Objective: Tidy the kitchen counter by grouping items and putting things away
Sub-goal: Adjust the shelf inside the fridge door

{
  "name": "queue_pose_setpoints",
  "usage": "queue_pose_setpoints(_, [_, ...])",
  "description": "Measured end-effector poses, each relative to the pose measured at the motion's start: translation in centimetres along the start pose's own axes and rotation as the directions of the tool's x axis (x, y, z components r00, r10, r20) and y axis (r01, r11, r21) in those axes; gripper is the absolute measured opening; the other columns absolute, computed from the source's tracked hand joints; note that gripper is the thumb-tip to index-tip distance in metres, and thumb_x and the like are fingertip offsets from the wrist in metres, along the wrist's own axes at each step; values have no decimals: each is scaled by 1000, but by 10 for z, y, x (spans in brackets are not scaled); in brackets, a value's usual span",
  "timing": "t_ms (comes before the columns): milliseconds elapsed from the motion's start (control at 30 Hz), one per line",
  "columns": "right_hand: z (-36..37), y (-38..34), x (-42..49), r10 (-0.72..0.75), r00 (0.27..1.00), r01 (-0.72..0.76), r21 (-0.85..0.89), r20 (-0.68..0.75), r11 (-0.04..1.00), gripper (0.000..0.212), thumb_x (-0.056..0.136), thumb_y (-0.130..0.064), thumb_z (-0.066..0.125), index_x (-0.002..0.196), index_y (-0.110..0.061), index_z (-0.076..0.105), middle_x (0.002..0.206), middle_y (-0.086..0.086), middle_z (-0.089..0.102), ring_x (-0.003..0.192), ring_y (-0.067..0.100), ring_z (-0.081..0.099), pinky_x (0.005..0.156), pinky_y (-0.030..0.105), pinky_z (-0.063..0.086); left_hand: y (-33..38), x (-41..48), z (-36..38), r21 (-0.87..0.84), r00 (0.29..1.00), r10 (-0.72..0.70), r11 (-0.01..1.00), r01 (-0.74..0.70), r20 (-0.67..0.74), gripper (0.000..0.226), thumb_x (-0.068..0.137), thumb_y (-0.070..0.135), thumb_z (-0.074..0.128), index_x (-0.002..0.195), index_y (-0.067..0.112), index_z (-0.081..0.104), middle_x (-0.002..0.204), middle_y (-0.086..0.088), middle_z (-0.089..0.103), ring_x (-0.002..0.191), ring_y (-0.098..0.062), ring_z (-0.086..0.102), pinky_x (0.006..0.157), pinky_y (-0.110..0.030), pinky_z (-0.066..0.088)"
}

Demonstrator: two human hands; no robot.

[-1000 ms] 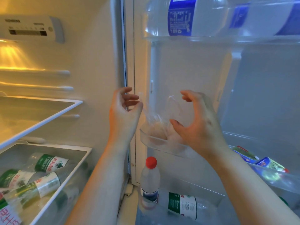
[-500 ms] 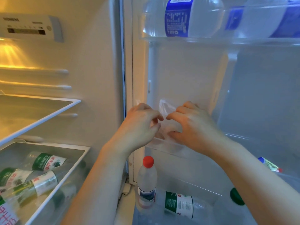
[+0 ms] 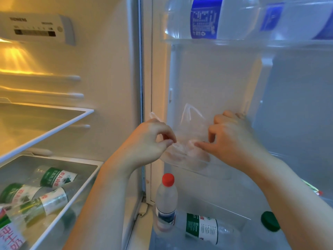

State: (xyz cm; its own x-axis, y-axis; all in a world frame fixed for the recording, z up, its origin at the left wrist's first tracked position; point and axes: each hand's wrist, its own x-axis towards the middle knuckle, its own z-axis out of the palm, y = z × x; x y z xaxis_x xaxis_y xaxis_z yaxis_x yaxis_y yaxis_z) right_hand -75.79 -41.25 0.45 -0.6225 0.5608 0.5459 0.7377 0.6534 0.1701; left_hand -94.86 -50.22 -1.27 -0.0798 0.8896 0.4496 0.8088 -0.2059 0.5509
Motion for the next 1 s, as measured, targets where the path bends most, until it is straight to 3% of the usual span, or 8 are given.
queue_pose_setpoints(100, [2,-8,2,-110,964,179,284,-243,942,19,70,-24,66,85,-12,69,86,4,62,85,30,56,73,37,45,-2,-1,-2,8,999,-8,1000,8,-51,26,86,19,60,81,43,55,91,17,58,94,1,53,82,-17,39])
queue_pose_setpoints(167, [0,-17,7,-143,955,233,365,-258,901,43,67,-7,62,110,-10,64,114,6,62,106,28,52,91,38,43,-4,-1,-4,33,998,-11,999,13,-64,25,86,19,60,81,42,53,93,17,58,96,2,52,80,-16,37])
queue_pose_setpoints(300, [-9,-30,24,-258,966,249,193,25,949,65,76,-1,60,137,-19,47,147,-1,40,141,21,22,113,37,11,-4,-2,-7,79,997,-41,996,45,-58,20,87,19,60,84,39,60,98,17,54,97,3,51,77,-6,34])
queue_pose_setpoints(400, [4,-27,33,-271,956,262,86,111,961,39,80,-3,51,113,-21,63,118,-1,59,129,20,39,111,33,12,-3,-3,-7,120,997,-59,991,64,-42,18,87,19,59,89,35,66,101,15,52,98,-1,52,77,-7,34])
queue_pose_setpoints(533, [10,-15,25,-252,967,254,76,-29,964,19,50,2,57,52,-17,59,54,2,53,60,29,55,66,35,42,-3,-2,-5,177,999,-47,983,48,-12,24,86,15,57,90,36,69,99,9,56,103,-6,50,86,-20,36])
queue_pose_setpoints(667, [-6,-1,6,-208,973,200,91,96,976,20,51,-2,50,49,-21,55,55,0,51,60,30,54,56,30,36,1,-3,-5,133,998,-58,989,57,5,35,86,10,53,74,42,65,94,7,56,95,-5,53,80,-20,36])
queue_pose_setpoints(800, [-21,8,-9,-185,948,156,129,258,979,31,73,-1,50,66,-30,53,80,-6,49,92,24,51,79,34,44,8,-5,-6,103,998,-53,993,48,41,40,80,7,49,65,41,63,91,9,54,91,-5,54,84,-25,42])
queue_pose_setpoints(1000, [-43,1,0,12,980,-117,521,199,846,54,74,13,35,92,-25,69,94,-9,63,84,4,56,71,11,41,15,4,-5,141,951,39,990,5,-308,33,80,6,49,81,29,73,93,2,59,93,-19,55,81,-27,42])
